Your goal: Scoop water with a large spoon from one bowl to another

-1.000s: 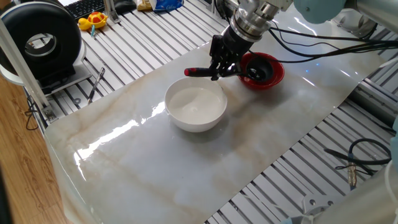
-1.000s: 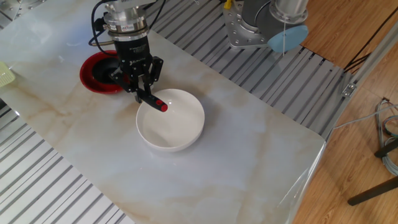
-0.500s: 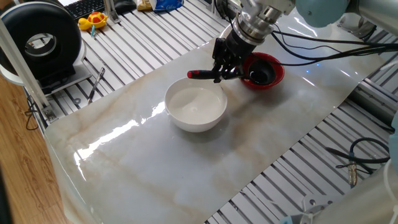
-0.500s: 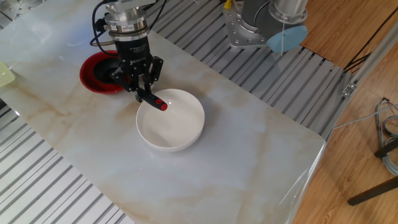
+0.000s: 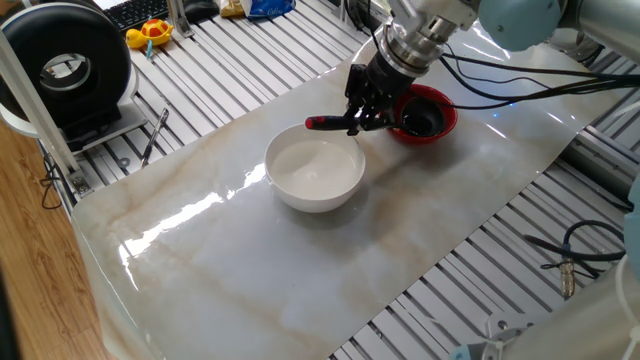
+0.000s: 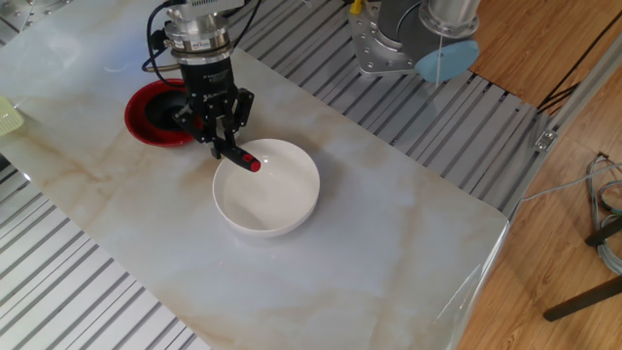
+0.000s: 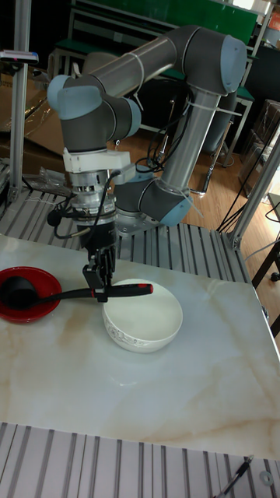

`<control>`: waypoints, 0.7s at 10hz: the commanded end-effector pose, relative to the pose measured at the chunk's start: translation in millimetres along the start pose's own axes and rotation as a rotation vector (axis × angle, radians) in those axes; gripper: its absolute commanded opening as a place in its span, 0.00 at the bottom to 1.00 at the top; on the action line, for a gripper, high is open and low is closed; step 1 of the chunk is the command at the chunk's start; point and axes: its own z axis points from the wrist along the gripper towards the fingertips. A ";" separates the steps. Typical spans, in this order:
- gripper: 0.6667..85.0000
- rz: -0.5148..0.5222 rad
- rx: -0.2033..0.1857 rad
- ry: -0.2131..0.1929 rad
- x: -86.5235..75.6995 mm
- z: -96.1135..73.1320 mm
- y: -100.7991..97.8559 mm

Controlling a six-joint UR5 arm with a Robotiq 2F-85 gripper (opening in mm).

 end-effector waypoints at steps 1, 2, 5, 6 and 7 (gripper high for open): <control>0.07 -0.007 0.020 0.011 4.4 0.0 -5.1; 0.32 -0.004 0.019 0.017 4.7 -0.6 -5.6; 0.66 -0.017 0.021 0.041 2.7 -7.1 -8.8; 0.66 -0.017 0.020 0.045 1.1 -9.7 -9.3; 0.67 -0.019 0.023 0.064 2.9 -15.5 -10.8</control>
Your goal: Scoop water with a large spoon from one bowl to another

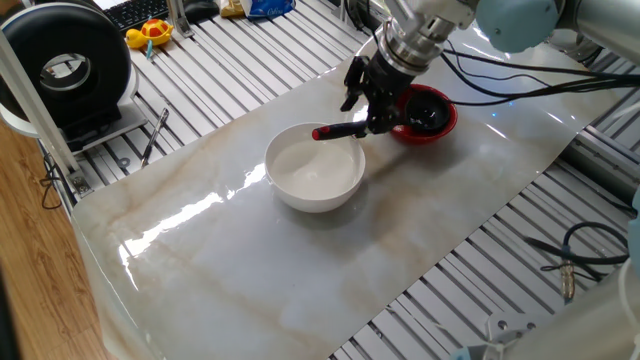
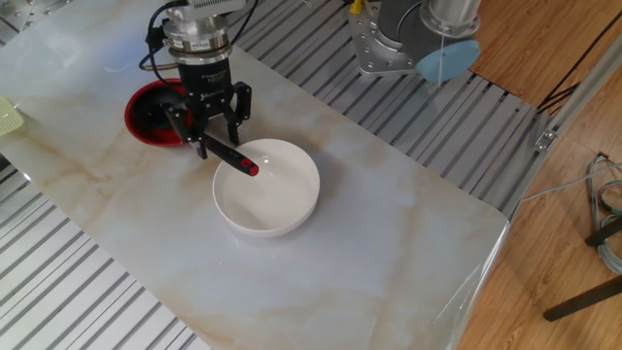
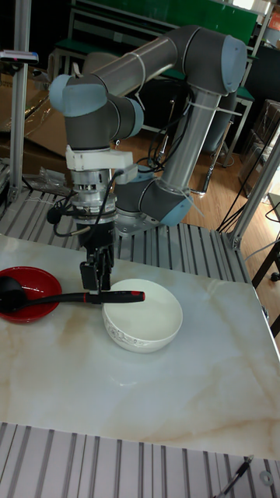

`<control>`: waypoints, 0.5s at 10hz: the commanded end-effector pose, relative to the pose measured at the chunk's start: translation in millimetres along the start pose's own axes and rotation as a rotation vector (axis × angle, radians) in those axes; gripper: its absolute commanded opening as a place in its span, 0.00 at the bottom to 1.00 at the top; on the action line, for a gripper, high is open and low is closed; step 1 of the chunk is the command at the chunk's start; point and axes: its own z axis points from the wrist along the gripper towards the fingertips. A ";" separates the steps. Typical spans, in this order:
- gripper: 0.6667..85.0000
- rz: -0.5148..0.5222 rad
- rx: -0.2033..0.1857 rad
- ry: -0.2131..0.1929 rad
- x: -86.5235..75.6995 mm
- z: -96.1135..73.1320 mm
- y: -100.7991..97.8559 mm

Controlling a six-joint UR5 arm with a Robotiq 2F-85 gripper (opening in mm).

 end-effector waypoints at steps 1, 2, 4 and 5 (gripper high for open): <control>0.67 -0.014 0.015 0.050 5.3 -18.0 -8.7; 0.68 -0.017 0.016 0.073 10.3 -27.0 -10.3; 0.70 -0.006 0.001 0.071 12.2 -42.0 -4.7; 0.70 0.014 -0.005 0.048 6.5 -49.1 -0.6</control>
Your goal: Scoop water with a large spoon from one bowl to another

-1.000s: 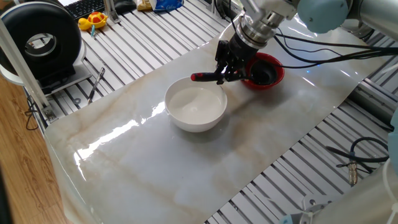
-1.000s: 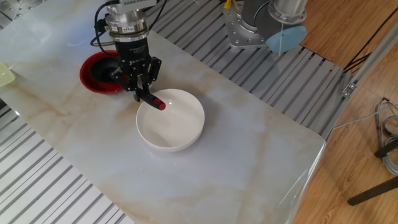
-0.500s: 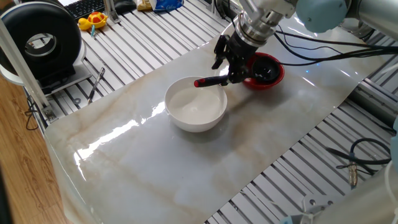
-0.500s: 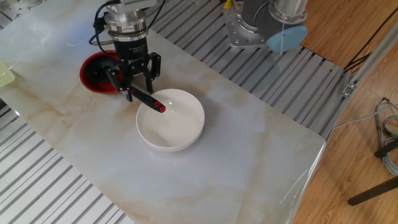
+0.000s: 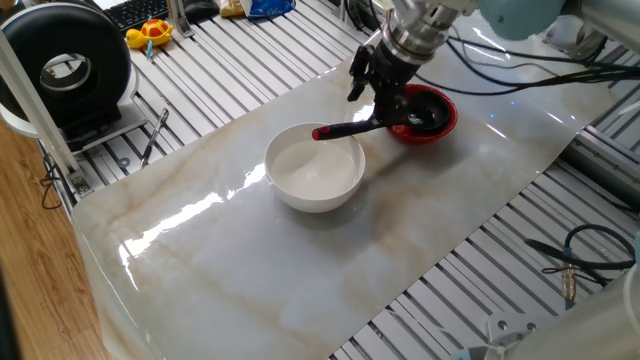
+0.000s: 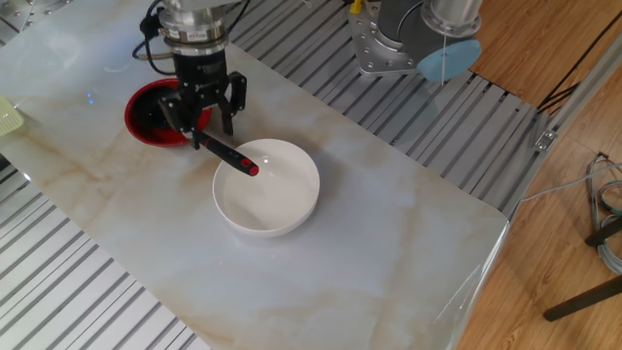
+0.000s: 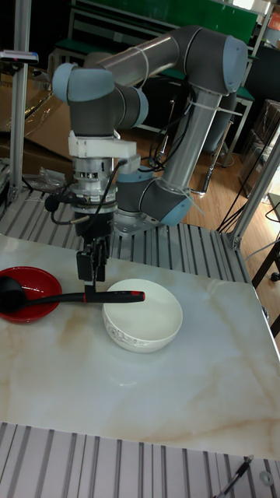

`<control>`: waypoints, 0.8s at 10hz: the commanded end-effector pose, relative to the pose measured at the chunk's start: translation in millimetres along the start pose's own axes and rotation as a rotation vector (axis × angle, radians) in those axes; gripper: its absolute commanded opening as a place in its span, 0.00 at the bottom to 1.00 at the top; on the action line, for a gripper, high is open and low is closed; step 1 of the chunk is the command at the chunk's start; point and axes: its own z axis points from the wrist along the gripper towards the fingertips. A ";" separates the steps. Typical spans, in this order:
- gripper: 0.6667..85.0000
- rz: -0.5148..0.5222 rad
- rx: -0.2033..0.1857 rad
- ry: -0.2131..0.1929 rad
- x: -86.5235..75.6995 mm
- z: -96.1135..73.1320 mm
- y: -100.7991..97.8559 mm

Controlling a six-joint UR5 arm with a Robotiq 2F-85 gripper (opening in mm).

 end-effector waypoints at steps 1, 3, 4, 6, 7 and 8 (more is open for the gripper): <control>0.68 0.039 0.004 -0.019 -5.7 -25.2 1.6; 0.01 0.096 0.040 0.079 19.2 -26.5 -7.0; 0.01 0.110 0.055 0.093 23.0 -27.0 -10.4; 0.01 0.121 0.086 0.098 24.9 -27.7 -18.3; 0.01 0.133 0.077 0.087 21.4 -27.2 -16.0; 0.01 0.151 0.056 0.070 13.3 -26.6 -12.3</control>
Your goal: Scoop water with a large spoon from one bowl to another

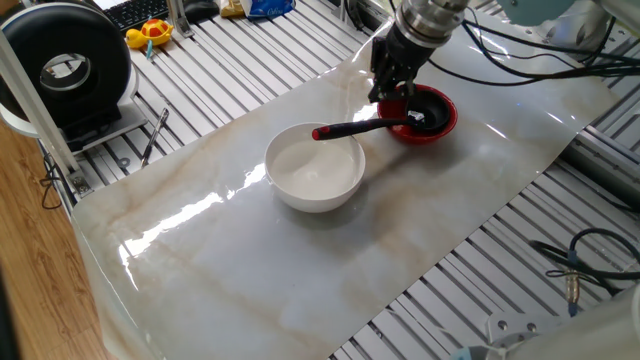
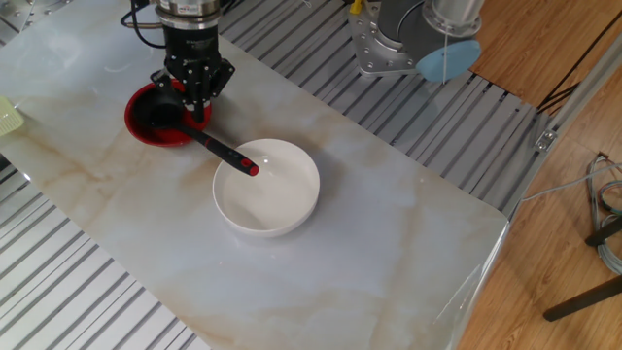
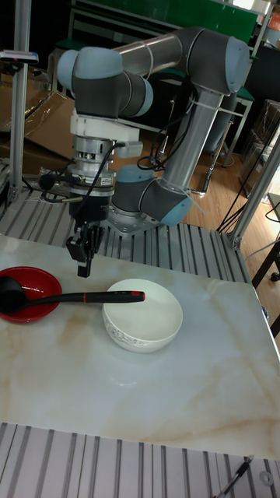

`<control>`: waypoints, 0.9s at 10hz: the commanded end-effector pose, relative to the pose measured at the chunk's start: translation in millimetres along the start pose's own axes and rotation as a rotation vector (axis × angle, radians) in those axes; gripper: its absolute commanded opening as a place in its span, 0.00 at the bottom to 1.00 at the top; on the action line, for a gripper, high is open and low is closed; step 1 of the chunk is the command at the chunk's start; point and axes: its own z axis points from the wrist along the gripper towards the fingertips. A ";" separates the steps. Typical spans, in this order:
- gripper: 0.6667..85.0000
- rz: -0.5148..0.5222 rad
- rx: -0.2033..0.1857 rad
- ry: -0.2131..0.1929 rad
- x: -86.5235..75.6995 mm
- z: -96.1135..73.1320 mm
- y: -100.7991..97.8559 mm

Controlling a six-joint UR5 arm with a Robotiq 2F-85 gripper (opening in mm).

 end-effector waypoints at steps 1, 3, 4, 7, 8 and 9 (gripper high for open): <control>0.01 0.051 -0.012 -0.003 -11.5 -3.5 -0.1; 0.01 0.065 0.001 0.032 -14.2 -4.7 -5.7; 0.01 0.079 0.014 0.059 -6.2 -4.7 -8.9; 0.01 0.136 0.009 0.122 16.0 -17.7 -6.7; 0.01 0.138 0.013 0.124 16.8 -17.9 -7.7; 0.01 0.147 0.010 0.117 14.9 -17.1 -7.1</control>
